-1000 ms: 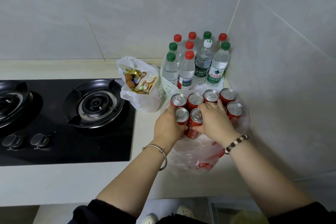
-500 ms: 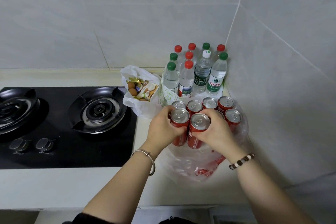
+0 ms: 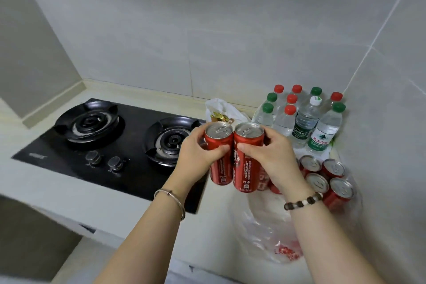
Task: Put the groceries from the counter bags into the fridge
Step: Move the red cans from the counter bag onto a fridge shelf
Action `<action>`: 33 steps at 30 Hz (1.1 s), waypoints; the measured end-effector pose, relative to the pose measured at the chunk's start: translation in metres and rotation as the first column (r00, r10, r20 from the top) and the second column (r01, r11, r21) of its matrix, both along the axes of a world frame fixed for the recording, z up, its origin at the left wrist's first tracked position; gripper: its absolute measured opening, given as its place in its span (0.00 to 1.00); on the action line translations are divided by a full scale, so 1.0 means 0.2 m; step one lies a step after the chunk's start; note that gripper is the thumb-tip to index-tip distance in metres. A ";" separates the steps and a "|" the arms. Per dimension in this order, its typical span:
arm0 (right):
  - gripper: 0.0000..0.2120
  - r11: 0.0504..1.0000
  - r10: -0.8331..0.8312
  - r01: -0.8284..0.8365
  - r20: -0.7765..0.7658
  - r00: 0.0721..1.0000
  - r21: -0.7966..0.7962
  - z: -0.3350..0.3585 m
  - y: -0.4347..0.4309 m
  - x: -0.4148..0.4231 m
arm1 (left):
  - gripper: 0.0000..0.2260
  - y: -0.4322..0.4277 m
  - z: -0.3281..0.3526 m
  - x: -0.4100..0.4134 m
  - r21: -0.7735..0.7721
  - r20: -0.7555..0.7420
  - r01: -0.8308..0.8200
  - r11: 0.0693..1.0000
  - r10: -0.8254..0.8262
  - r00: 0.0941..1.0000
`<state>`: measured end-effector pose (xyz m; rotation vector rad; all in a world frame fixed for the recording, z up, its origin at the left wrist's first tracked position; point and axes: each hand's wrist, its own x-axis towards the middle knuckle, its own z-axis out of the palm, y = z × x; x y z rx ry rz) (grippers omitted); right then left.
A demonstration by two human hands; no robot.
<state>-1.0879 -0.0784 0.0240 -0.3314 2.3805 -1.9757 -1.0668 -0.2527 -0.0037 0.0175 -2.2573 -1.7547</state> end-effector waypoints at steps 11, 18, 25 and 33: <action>0.15 0.781 0.619 -0.619 -0.032 0.785 -0.081 -0.04 -0.68 0.26 | 0.19 -0.41 0.02 0.75 0.017 -0.001 -0.565 0.825 0.566 0.825; 0.18 0.436 0.900 -0.891 0.047 0.434 -0.125 -0.11 -1.14 0.83 | 0.19 -0.53 -0.02 1.52 0.044 0.038 -0.881 0.470 0.881 0.472; 0.19 0.097 0.994 -0.982 0.069 0.086 -0.163 -0.09 -1.47 1.59 | 0.20 -0.58 -0.01 2.32 0.122 0.046 -0.985 0.120 0.991 0.126; 0.17 -0.236 0.966 -0.954 0.062 -0.251 -0.186 -0.09 -1.62 2.42 | 0.18 -0.43 0.02 3.09 0.130 0.016 -0.971 -0.201 0.980 -0.201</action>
